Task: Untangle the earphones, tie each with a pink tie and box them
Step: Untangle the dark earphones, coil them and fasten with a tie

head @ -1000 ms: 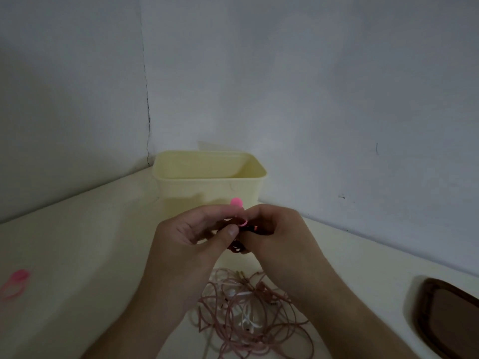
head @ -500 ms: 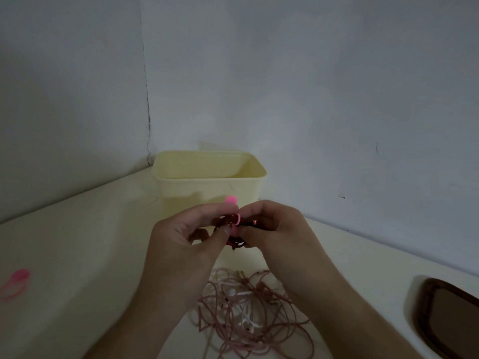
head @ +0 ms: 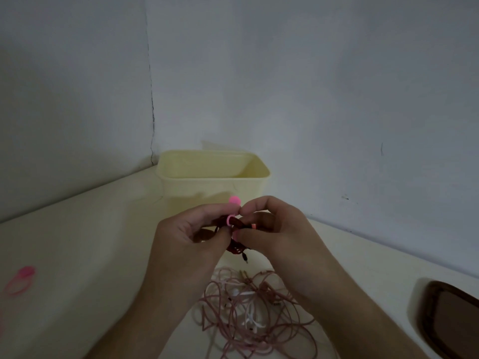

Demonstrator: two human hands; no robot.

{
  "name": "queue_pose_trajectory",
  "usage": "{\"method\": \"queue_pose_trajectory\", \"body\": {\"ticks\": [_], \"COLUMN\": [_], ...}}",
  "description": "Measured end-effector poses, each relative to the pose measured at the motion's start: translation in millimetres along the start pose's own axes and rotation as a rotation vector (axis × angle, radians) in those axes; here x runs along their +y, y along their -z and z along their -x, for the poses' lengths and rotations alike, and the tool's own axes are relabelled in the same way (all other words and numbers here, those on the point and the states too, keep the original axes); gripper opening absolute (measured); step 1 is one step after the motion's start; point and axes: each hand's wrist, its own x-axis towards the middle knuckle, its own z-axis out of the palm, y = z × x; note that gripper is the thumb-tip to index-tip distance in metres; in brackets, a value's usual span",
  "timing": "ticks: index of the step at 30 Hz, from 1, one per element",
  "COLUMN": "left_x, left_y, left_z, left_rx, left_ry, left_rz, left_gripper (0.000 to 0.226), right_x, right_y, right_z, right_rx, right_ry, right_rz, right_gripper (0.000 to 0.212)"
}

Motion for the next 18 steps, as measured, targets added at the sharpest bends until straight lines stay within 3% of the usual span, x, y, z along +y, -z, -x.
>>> {"method": "queue_pose_trajectory", "body": {"ticks": [6,11,18], "left_x": [1.7,5.1,4.5], "left_y": [-0.7,-1.0,0.2], "left_z": [0.4,1.3,0.6], "left_rx": [-0.022,-0.010,0.002], "left_ry": [0.027,0.046,0.037], "left_rz": [0.022,0.049,0.039], "left_gripper": [0.041,0.038,0.037], "right_x": [4.3,0.4,-1.7], "right_y": [2.2,4.0,-1.3], "right_z": [-1.9,2.7,5.1], "right_rx": [0.034,-0.053,0.059], "right_ry": [0.035,0.077,0.164], "right_rz": [-0.045,-0.049,0.019], "right_gripper": [0.027,0.037,0.010]}}
